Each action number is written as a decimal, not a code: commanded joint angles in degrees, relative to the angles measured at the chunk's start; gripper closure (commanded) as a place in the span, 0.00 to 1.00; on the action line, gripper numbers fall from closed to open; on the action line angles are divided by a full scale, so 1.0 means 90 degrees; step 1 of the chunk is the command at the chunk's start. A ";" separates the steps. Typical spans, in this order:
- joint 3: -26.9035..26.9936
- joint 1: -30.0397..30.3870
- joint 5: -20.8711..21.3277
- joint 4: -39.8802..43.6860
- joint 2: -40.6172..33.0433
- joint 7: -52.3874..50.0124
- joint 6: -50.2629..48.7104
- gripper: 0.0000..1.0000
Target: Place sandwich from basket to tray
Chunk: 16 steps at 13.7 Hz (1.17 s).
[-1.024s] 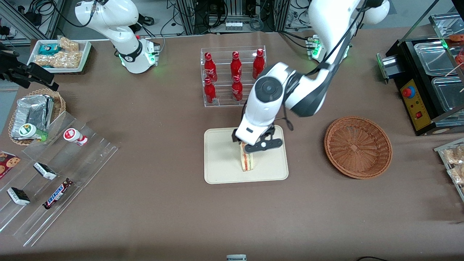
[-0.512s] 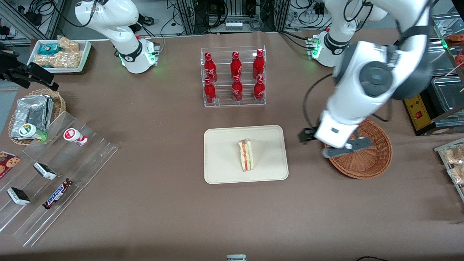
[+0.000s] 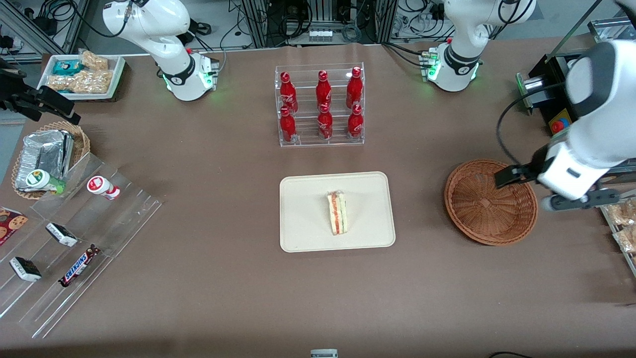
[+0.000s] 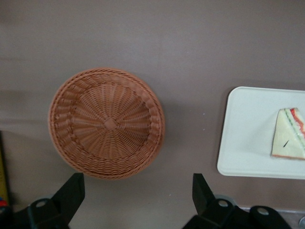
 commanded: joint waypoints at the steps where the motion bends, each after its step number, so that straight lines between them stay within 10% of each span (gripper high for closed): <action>1: -0.0049 0.0156 0.0092 -0.0197 -0.0410 0.0502 -0.0114 0.00; 9: -0.1190 0.1522 0.0082 0.0036 -0.0782 0.1324 -0.0437 0.00; 16: -0.0625 0.0908 0.0034 0.0135 -0.0762 0.1207 -0.0689 0.00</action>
